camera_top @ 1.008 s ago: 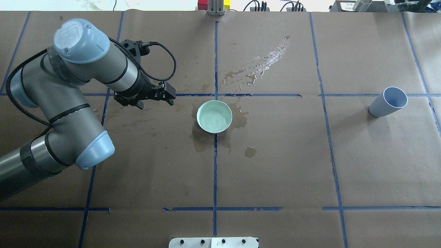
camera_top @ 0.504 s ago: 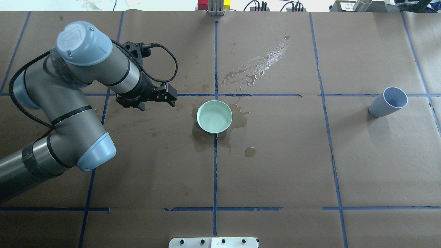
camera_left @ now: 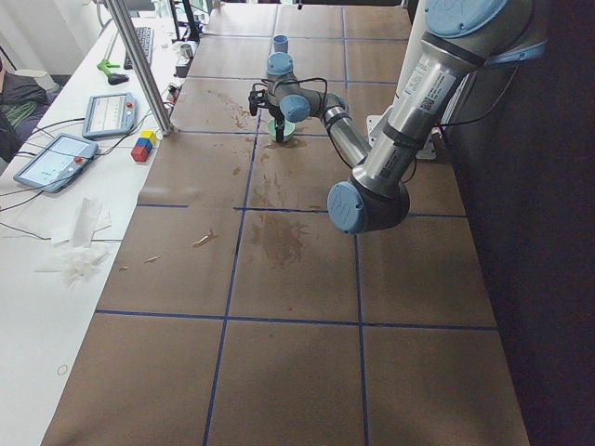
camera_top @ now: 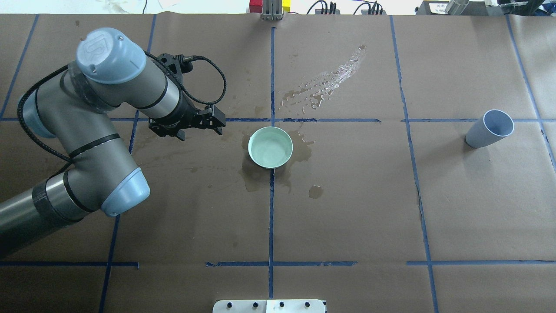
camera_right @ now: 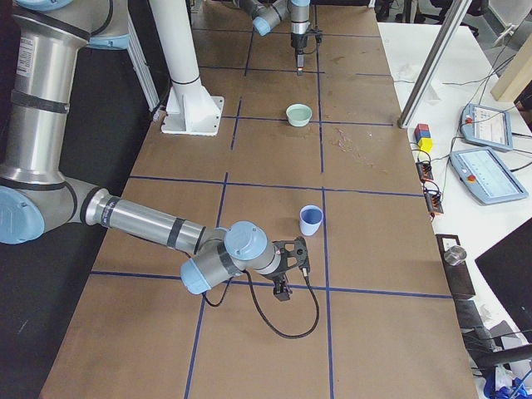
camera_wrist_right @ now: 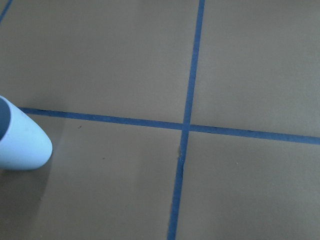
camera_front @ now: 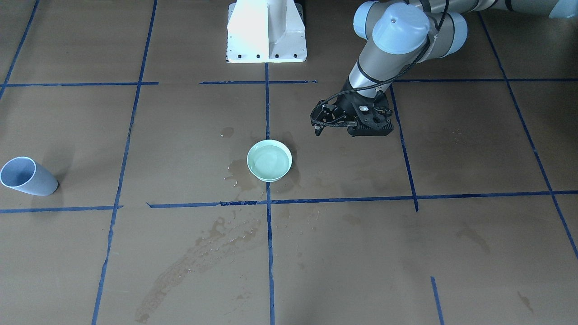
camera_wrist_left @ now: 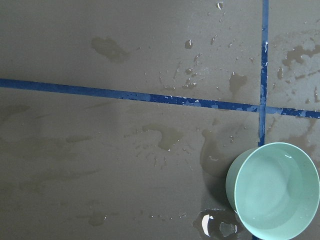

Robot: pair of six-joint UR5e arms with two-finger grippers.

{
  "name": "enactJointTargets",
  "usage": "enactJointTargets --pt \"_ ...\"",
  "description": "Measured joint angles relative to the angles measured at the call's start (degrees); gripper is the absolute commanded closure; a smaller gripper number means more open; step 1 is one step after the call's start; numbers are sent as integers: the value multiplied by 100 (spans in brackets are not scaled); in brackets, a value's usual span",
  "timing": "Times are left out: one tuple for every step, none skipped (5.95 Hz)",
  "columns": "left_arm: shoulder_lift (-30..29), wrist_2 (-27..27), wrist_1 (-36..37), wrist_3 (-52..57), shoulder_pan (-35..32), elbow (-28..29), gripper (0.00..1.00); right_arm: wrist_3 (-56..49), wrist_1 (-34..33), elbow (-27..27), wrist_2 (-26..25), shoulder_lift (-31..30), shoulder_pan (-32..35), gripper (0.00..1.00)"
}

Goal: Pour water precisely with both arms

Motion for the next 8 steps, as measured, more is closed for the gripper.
enactJointTargets --pt "-67 218 -11 -180 149 57 0 -830 -1459 548 3 7 216 0" --pt "-144 379 -21 -372 281 148 0 -1448 -2868 1060 -22 60 387 0" --pt "-253 497 -32 -539 370 288 0 -1725 -3771 1323 -104 161 471 0" --pt "-388 715 -171 -747 478 494 0 -1780 -4121 1395 -171 237 505 0" --pt "-479 926 -465 -1013 615 758 0 -1773 -4202 1409 -182 267 494 0" --pt "-589 1105 -752 -1238 741 1070 0 -1743 -4211 1409 -176 274 478 0" --pt "-740 1284 -917 -1419 846 1367 1 -1714 -4210 1398 -170 275 473 0" --pt "-870 1384 -974 -1552 921 1578 22 -1701 -4206 1376 -170 272 470 0"
